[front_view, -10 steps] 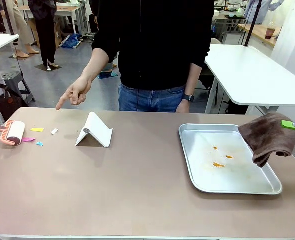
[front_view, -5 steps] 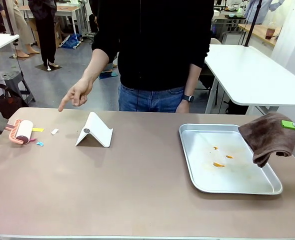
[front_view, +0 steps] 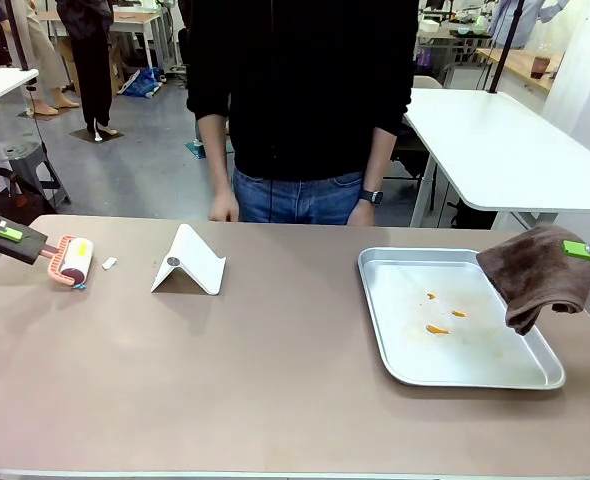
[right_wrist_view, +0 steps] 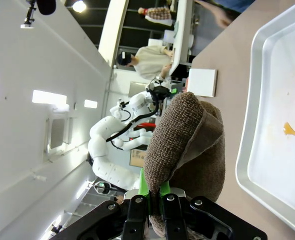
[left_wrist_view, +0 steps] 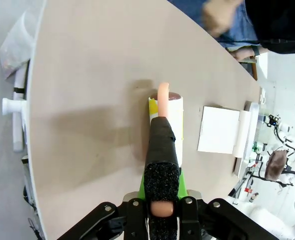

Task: Clean the surface of the table.
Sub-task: If a person points to the right, clean the right side of the table with your right hand, and if they point to the left, clean the left side with your left hand.

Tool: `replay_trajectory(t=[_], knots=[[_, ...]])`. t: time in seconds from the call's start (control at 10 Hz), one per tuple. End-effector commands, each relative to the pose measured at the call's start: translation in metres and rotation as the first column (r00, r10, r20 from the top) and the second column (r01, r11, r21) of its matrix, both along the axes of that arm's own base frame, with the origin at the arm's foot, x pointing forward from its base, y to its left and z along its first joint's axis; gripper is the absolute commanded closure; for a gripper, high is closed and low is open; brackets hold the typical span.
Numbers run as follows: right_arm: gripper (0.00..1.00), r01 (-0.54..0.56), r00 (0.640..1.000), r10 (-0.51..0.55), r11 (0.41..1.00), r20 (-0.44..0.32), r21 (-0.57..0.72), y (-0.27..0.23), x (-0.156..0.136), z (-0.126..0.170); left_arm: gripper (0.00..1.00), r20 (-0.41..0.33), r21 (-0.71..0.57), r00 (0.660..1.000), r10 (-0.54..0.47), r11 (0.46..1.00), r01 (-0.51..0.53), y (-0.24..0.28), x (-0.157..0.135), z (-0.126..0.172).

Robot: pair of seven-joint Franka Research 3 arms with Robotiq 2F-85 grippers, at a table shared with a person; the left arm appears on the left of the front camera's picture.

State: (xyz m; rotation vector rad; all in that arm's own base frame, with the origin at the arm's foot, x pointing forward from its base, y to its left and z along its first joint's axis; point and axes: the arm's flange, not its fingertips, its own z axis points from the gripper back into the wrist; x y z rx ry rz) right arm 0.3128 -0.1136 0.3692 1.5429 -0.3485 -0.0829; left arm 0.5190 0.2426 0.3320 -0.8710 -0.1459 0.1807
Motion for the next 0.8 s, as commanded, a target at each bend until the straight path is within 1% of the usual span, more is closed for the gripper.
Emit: replay_trajectory(t=[0.0, 0.4, 0.7], knots=[[0.99, -0.013, 1.000, 0.013, 1.000, 0.007, 0.004, 0.000, -0.002, 0.001, 0.78, -0.044, 0.047, 0.999, -0.006, 0.999, 0.008, -0.018, -0.007, -0.014], [0.99, -0.013, 1.000, 0.013, 1.000, 0.007, 0.004, 0.000, -0.002, 0.001, 0.78, -0.039, 0.030, 0.998, -0.045, 0.998, 0.047, -0.056, -0.001, -0.014], [0.99, -0.013, 1.000, 0.013, 1.000, 0.007, 0.004, 0.000, -0.002, 0.001, 0.78, -0.022, 0.029, 0.997, -0.075, 0.997, 0.075, -0.090, 0.006, -0.007]])
